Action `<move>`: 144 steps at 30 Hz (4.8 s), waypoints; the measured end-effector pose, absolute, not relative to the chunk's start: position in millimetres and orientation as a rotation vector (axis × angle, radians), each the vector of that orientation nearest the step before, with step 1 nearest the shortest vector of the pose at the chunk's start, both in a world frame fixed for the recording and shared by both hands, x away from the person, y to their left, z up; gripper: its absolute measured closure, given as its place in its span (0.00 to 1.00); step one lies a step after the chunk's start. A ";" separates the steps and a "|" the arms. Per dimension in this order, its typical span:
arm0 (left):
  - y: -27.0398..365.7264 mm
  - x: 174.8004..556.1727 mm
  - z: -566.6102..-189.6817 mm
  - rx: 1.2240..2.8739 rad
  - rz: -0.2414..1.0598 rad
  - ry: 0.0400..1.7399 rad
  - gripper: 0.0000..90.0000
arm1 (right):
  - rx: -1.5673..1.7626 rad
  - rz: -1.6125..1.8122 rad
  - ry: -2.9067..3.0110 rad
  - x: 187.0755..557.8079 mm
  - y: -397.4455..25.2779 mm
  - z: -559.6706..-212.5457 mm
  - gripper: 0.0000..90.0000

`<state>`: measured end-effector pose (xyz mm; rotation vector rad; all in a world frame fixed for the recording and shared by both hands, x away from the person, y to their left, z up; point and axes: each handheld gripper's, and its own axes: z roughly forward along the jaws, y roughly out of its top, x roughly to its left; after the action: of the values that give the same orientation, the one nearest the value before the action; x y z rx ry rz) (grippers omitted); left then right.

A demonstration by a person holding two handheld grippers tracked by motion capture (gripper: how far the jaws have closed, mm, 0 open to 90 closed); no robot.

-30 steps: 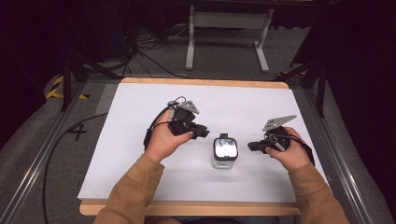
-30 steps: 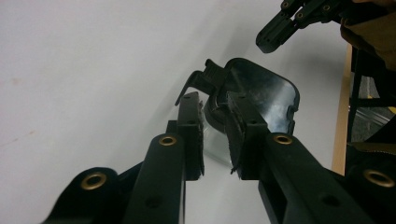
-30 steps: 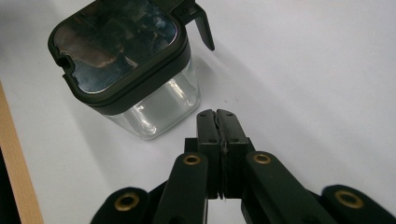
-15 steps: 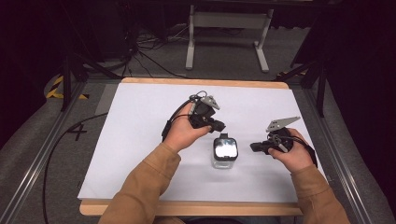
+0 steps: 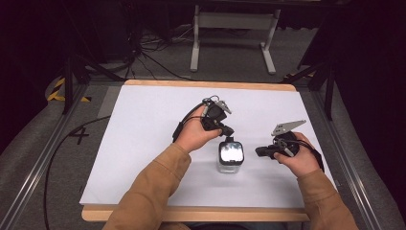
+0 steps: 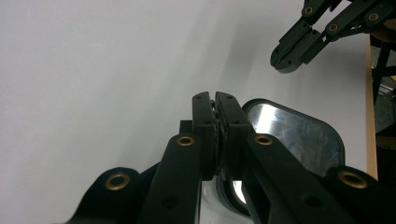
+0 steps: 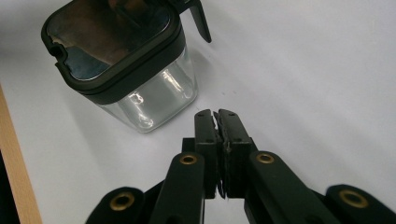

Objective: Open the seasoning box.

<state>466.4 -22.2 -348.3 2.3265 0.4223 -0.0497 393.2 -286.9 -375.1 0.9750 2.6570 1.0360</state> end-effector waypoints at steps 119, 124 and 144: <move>10.4 372.7 -338.8 2.304 -0.078 0.308 0.98 | 0.640 1.284 2.576 370.3 -241.2 -339.0 1.00; 2.4 377.1 -350.5 2.284 -0.055 0.328 1.00 | 0.641 1.280 2.564 370.2 -241.2 -339.2 1.00; -1.5 379.1 -370.4 2.254 0.009 0.427 1.00 | 0.633 1.304 2.462 374.3 -237.0 -341.6 1.00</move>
<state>379.1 -1.5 -370.4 2.2543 0.4270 0.0085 374.3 -237.0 -341.6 0.6327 2.4615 1.3035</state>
